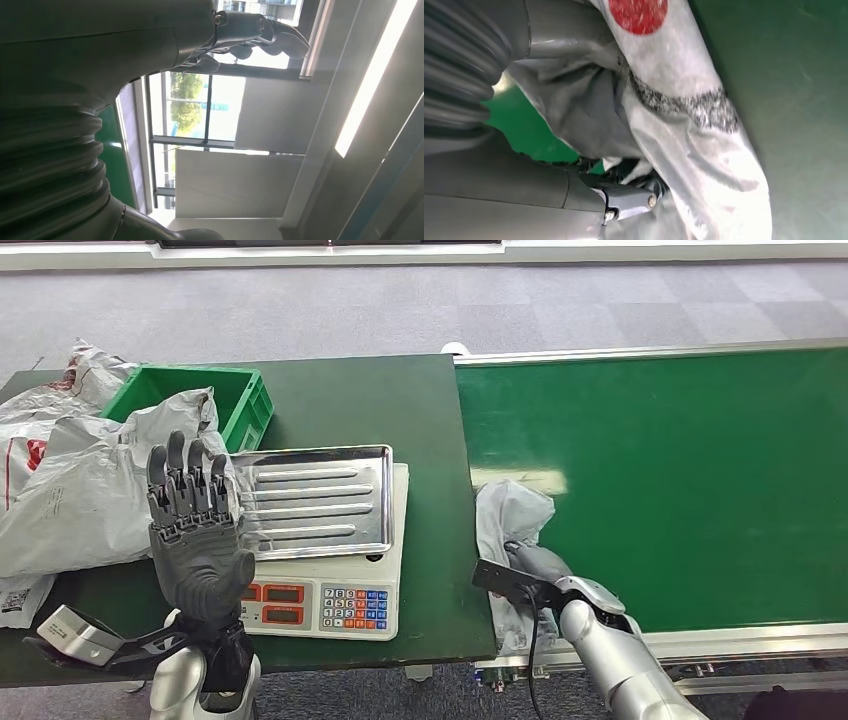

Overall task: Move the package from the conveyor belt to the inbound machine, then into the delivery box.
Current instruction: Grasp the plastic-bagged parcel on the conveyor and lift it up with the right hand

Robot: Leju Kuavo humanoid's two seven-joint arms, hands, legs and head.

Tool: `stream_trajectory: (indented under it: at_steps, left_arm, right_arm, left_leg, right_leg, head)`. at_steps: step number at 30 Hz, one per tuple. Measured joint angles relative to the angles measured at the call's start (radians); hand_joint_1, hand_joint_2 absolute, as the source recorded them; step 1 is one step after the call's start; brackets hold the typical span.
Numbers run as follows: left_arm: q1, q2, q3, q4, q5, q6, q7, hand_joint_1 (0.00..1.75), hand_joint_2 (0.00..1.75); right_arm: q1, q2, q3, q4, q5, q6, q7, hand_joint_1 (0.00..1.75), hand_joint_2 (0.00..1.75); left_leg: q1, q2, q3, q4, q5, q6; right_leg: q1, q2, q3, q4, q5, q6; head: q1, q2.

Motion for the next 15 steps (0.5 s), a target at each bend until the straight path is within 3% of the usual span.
stream_trajectory:
  at_steps: [15]
  left_arm:
    - [0.0, 0.004, 0.0, 0.0, 0.0, 0.001, 0.0, 0.0, 1.75]
  right_arm:
    - [-0.017, 0.009, 0.024, 0.021, -0.002, -0.007, -0.002, 1.75, 1.75]
  left_leg:
    - [0.0, -0.001, 0.001, 0.0, 0.0, 0.0]
  right_leg:
    - [0.0, -0.001, 0.0, 0.0, 0.0, 0.0]
  head:
    - [0.0, 0.0]
